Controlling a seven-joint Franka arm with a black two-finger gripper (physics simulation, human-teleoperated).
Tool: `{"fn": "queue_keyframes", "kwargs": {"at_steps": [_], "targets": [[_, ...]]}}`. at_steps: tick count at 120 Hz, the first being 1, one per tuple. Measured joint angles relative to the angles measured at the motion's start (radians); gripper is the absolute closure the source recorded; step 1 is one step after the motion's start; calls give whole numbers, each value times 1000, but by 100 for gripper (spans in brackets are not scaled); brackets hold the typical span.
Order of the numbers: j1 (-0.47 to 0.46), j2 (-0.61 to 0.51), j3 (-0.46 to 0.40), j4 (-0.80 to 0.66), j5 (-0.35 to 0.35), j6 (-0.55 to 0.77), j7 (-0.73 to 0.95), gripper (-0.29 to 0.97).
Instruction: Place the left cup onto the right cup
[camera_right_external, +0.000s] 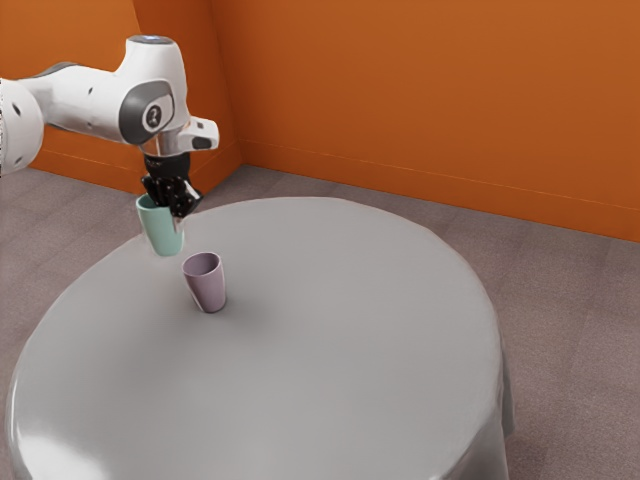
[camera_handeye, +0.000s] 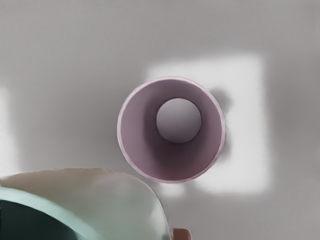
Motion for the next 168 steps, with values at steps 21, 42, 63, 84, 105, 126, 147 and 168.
{"fn": "queue_keyframes", "kwargs": {"at_steps": [21,42,63,84,105,126,147,168], "targets": [[0,52,-2,72,-6,-13,-3,78],[8,99,-6,105,-16,-24,-5,78],[16,137,-23,137,-18,-28,-6,78],[19,149,-42,140,-19,-28,-8,78],[17,152,-50,140,-19,-24,-11,78],[18,157,-54,141,-19,-21,-13,78],[17,164,-65,147,-19,-18,-18,78],[17,176,-66,143,-19,-13,-23,78]]}}
